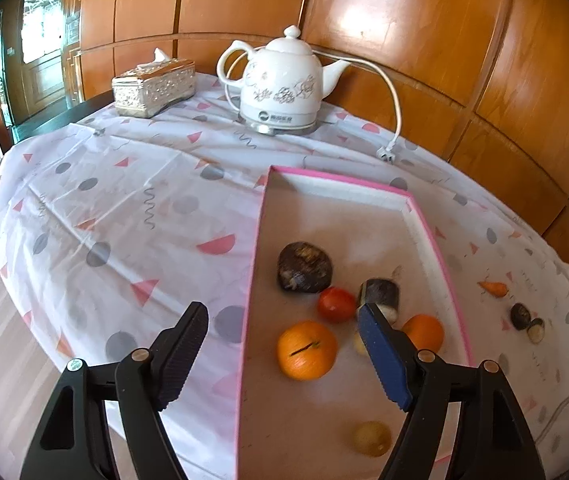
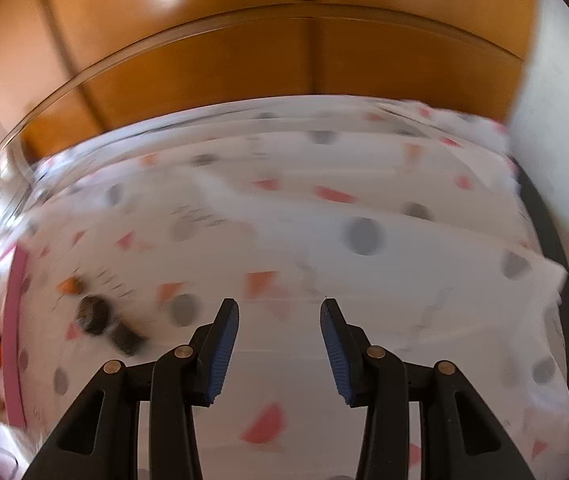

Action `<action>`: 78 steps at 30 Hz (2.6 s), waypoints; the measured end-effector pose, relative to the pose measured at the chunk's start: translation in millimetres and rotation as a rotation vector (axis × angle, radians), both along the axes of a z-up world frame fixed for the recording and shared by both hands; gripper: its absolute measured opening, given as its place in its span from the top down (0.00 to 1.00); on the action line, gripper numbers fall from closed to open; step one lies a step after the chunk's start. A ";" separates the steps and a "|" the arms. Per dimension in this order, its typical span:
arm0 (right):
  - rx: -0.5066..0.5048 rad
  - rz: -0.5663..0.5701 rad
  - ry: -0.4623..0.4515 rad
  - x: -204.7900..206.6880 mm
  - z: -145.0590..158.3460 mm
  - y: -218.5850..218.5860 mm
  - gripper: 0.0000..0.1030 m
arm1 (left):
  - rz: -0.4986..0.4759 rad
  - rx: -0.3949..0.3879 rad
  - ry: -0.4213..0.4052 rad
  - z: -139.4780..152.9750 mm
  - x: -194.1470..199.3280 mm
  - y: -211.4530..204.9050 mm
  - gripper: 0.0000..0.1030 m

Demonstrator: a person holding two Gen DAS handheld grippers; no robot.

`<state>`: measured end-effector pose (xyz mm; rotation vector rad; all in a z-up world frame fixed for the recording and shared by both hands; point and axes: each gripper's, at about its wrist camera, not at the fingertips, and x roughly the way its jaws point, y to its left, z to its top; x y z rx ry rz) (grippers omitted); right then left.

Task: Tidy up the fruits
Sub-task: 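Move the right tool to the carrot and close it on the carrot, then carry the carrot into the pink tray and open the right tool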

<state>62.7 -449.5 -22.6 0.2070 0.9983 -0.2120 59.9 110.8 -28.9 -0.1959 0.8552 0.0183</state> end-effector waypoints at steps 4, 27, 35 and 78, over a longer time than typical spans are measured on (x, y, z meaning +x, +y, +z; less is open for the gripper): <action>-0.016 0.138 -0.001 16.6 -0.1 39.4 0.58 | 0.016 0.000 0.015 -4.1 -4.9 6.5 0.24; -0.254 0.640 0.161 118.4 -57.7 227.5 0.58 | 0.021 0.067 -0.003 -2.6 -20.5 2.2 0.06; -0.237 0.638 0.156 115.6 -64.9 229.2 0.76 | 0.053 0.103 -0.042 4.6 -24.3 1.7 0.00; 0.070 0.674 -0.058 10.3 -11.6 284.3 0.80 | 0.108 0.147 -0.078 7.4 -40.8 7.1 0.00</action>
